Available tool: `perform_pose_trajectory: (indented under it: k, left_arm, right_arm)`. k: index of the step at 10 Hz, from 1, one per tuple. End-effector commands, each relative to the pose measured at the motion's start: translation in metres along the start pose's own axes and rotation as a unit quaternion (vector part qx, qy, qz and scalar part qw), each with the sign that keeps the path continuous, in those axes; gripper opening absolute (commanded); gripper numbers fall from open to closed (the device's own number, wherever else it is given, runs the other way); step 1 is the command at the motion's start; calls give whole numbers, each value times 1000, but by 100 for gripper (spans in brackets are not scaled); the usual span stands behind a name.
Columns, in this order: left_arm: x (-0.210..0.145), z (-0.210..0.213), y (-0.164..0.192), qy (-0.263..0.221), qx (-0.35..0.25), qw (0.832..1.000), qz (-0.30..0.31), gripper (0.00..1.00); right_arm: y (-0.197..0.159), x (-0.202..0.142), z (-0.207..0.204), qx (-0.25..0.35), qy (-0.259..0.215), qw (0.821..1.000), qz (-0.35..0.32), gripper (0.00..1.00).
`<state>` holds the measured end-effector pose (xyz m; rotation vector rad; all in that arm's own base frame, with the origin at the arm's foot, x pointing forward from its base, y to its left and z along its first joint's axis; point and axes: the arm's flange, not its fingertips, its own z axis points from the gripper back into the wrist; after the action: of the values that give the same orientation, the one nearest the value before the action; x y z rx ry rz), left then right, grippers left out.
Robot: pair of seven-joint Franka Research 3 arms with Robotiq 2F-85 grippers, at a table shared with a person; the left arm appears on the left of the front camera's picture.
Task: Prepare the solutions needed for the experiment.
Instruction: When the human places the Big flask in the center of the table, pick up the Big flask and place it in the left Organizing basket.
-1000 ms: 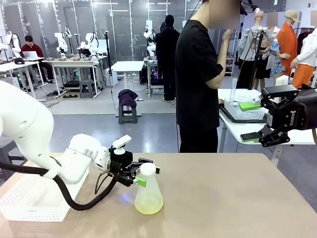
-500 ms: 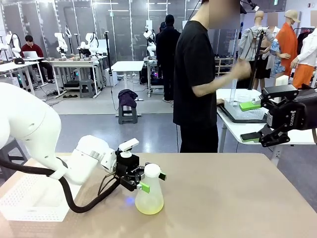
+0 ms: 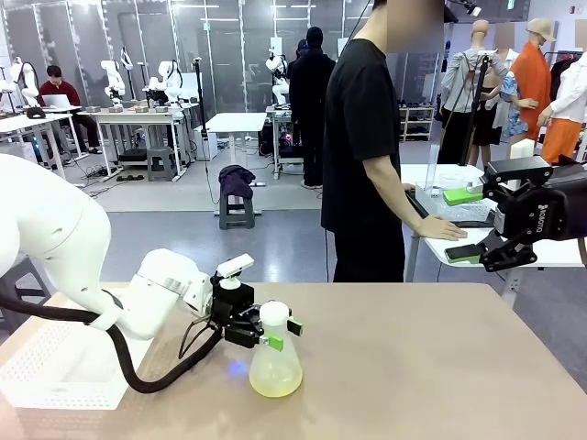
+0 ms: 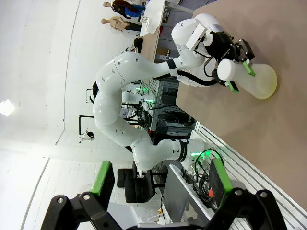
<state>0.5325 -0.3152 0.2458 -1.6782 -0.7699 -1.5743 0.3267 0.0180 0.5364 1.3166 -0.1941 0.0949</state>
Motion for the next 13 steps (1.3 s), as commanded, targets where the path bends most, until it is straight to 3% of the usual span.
perform_pose_trajectory:
  k: [1, 4, 6, 8, 10, 13]
  left_arm:
    - [-2, 1, 3, -12, -5, 1000, 10, 42]
    - [-1, 3, 3, -10, -3, 1000, 10, 13]
    - [1, 4, 2, -10, -3, 1000, 11, 0]
    - [7, 3, 3, -14, -1, 1000, 14, 0]
    - [25, -1, 0, -9, -2, 1000, 15, 18]
    - [69, -3, -6, -3, -8, 1000, 7, 18]
  right_arm:
    - [0, 1, 0, 6, -1, 1000, 4, 100]
    - [0, 1, 0, 6, -1, 1000, 4, 100]
    - [0, 1, 0, 6, -1, 1000, 4, 100]
    - [0, 1, 0, 6, -1, 1000, 4, 100]
    - [0, 1, 0, 6, -1, 1000, 4, 100]
    - [0, 1, 0, 6, -1, 1000, 4, 100]
